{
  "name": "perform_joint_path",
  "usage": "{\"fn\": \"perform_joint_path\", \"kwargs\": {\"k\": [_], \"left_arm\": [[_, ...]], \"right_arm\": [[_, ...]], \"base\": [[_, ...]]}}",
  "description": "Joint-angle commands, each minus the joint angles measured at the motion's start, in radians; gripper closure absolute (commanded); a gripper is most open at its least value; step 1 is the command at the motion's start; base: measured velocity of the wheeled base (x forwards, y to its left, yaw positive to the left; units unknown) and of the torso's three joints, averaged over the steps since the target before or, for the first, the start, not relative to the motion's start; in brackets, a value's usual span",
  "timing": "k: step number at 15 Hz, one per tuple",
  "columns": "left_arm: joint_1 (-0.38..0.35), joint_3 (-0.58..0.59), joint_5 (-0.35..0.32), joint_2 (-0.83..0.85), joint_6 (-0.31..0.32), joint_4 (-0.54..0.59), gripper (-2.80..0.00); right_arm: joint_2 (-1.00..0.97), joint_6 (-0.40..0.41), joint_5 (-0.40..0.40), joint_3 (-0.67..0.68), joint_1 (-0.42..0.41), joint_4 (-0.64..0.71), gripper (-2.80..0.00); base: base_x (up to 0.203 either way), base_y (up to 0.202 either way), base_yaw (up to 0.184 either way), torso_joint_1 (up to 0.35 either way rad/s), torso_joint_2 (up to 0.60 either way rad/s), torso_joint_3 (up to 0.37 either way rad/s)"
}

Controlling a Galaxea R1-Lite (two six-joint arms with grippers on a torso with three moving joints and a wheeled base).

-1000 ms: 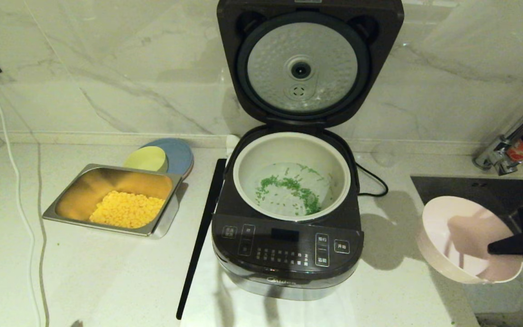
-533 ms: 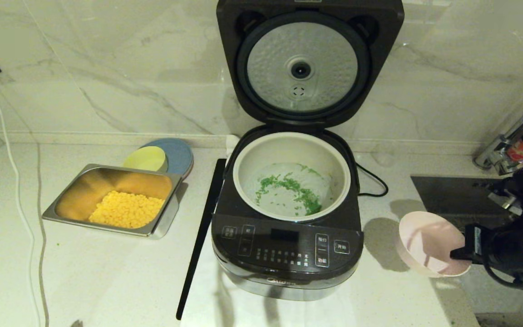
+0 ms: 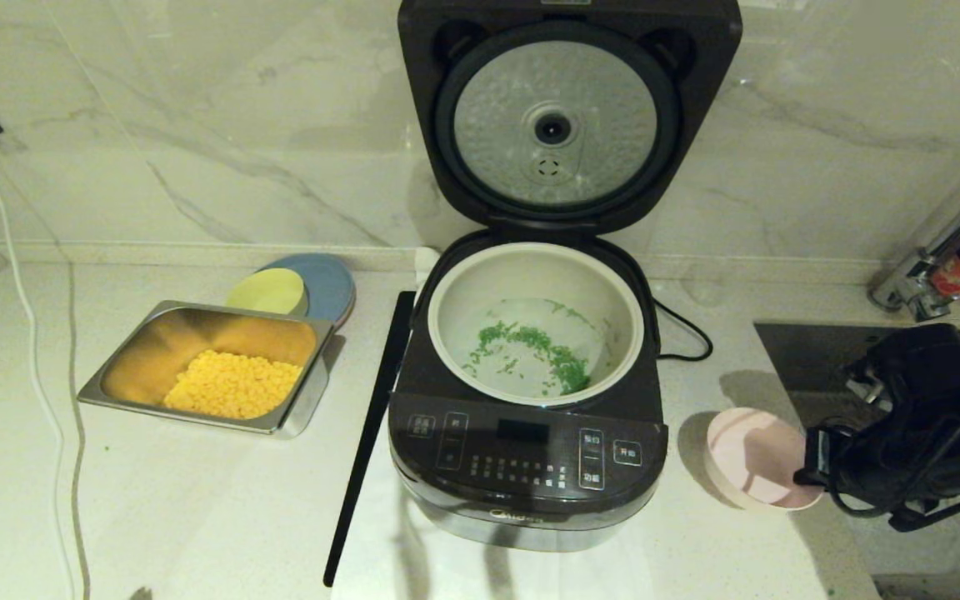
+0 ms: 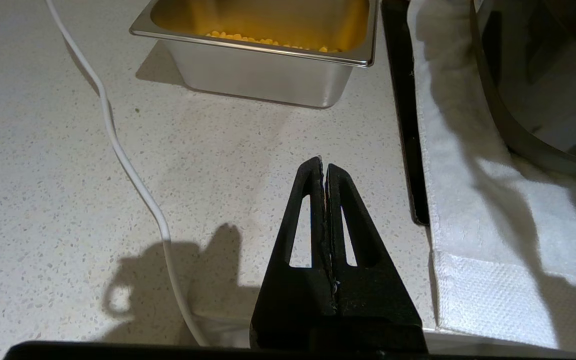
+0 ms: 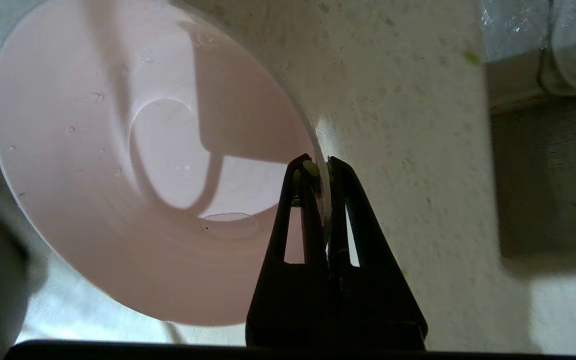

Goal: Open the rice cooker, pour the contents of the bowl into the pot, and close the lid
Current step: Place the bowl on the table

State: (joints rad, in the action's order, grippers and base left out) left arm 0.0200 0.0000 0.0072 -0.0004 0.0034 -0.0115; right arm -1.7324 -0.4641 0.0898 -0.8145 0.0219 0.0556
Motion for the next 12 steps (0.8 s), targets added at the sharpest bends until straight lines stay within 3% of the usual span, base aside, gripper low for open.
{"fn": "perform_joint_path", "kwargs": {"k": [1,9,10,12], "left_arm": [[0.000,0.009,0.000,-0.001,0.000,-0.001,0.00],[0.000,0.009,0.000,-0.001,0.000,-0.001,0.00],[0.000,0.009,0.000,-0.001,0.000,-0.001,0.00],[0.000,0.009,0.000,-0.001,0.000,-0.001,0.00]], "right_arm": [[-0.081,-0.002,-0.008,0.003,0.003,-0.076,0.00],[-0.115,-0.006,-0.010,-0.014,0.007,-0.117,-0.09],[-0.099,-0.007,-0.010,-0.012,0.007,-0.116,-2.80],[-0.043,-0.013,-0.011,-0.013,0.006,-0.108,-2.80]], "base": [[0.000,0.000,0.000,0.000,0.00,0.000],[0.000,0.000,0.000,0.000,0.00,0.000],[0.000,0.000,0.000,0.000,0.00,0.000],[0.000,0.000,0.000,0.000,0.00,0.000]]}}
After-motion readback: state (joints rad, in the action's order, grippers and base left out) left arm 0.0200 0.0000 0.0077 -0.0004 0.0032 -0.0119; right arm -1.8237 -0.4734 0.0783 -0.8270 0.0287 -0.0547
